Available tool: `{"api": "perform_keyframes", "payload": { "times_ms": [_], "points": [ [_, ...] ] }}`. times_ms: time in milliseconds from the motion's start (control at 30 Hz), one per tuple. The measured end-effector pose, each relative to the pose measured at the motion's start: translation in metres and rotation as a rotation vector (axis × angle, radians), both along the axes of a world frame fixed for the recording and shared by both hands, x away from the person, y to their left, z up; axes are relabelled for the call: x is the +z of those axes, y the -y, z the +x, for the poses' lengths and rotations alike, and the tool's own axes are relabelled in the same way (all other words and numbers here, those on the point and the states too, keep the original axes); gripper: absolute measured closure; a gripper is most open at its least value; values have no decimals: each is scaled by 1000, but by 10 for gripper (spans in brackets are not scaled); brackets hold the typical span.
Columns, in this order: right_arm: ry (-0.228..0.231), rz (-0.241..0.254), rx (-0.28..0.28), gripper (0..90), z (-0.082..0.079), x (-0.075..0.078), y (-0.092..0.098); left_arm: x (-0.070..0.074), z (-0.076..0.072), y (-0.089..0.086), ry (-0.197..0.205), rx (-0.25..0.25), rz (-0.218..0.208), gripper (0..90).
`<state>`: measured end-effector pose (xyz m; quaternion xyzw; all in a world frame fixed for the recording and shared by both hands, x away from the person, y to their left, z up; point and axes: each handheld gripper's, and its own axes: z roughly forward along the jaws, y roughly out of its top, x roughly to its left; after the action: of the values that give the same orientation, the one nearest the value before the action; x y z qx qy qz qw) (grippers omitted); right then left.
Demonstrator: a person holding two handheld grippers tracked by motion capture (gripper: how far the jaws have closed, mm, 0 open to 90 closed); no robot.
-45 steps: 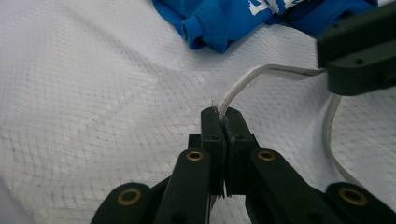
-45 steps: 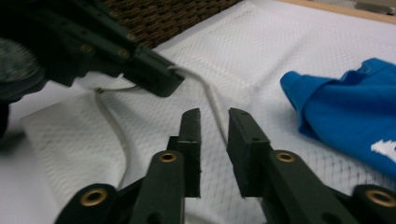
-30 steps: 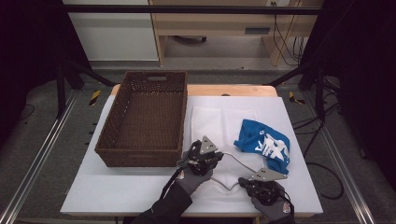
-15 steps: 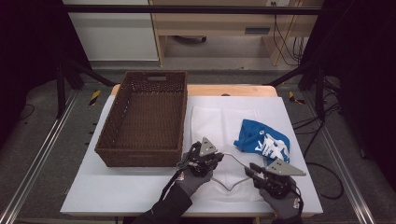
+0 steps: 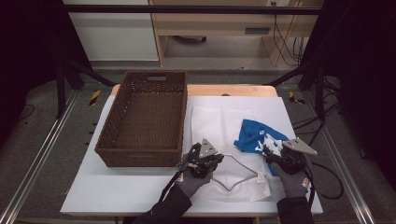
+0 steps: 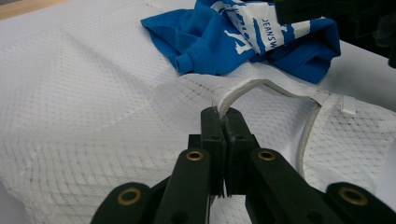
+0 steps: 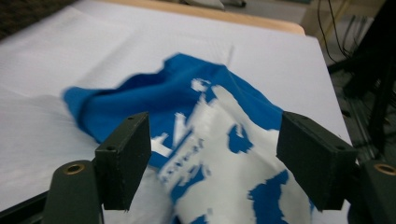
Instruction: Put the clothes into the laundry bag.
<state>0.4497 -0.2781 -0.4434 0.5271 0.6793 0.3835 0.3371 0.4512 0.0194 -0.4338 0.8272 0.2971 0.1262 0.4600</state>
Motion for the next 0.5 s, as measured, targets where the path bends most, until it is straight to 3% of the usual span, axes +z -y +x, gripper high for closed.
{"api": "perform_keyframes", "payload": {
  "times_ms": [167,333,433,500],
  "points": [
    [-76,-24,-30,275,15,-16,5,0,-1,0,0,-3,5,885],
    [-124,-28,-49,497,20,-26,12,0,-1,-1,0,-2,5,885],
    [-147,-78,-63,646,21,-28,14,0,-2,0,-1,-1,1,885],
    [-155,-68,-72,709,21,-27,15,0,-2,0,-1,-2,0,885]
  ]
}}
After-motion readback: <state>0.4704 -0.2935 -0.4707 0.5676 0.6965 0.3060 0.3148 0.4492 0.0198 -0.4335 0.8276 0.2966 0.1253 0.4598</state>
